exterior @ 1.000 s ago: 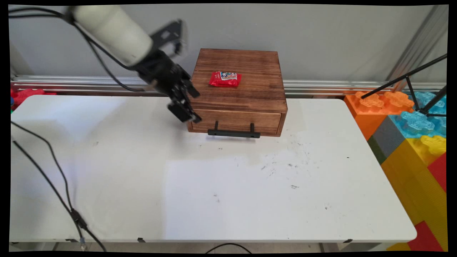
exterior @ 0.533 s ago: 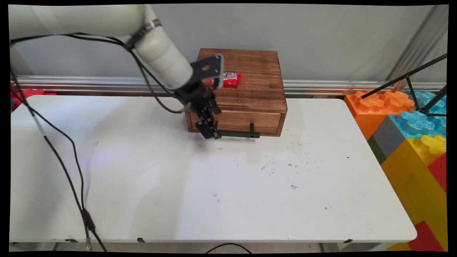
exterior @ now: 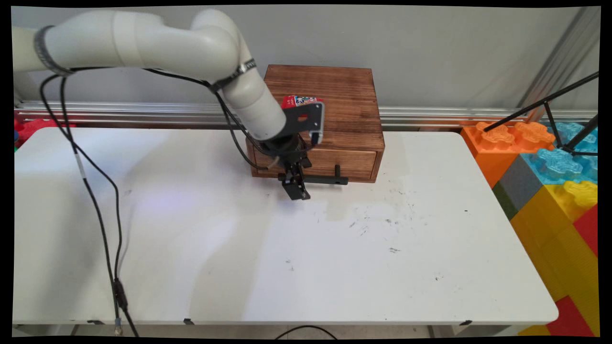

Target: Open the drawer

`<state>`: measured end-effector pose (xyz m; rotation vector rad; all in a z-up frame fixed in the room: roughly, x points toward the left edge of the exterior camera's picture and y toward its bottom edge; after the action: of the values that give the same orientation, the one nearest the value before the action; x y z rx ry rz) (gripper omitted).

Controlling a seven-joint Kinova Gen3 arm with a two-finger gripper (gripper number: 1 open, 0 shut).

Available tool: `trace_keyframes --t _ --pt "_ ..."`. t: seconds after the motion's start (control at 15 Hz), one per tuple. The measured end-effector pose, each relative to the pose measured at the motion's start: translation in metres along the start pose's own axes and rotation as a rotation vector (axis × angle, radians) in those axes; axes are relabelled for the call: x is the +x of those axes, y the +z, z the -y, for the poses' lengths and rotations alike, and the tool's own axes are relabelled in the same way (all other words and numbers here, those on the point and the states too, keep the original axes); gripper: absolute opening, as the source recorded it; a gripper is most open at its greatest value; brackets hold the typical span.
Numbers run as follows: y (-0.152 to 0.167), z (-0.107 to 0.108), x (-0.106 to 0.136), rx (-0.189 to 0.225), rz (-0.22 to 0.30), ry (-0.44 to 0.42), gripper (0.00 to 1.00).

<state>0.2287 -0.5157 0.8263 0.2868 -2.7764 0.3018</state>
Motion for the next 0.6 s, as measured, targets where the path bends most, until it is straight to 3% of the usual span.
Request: trace_keyframes --t 0.6 --pt "0.052 0.004 0.014 -0.001 0.016 0.017 1.00"
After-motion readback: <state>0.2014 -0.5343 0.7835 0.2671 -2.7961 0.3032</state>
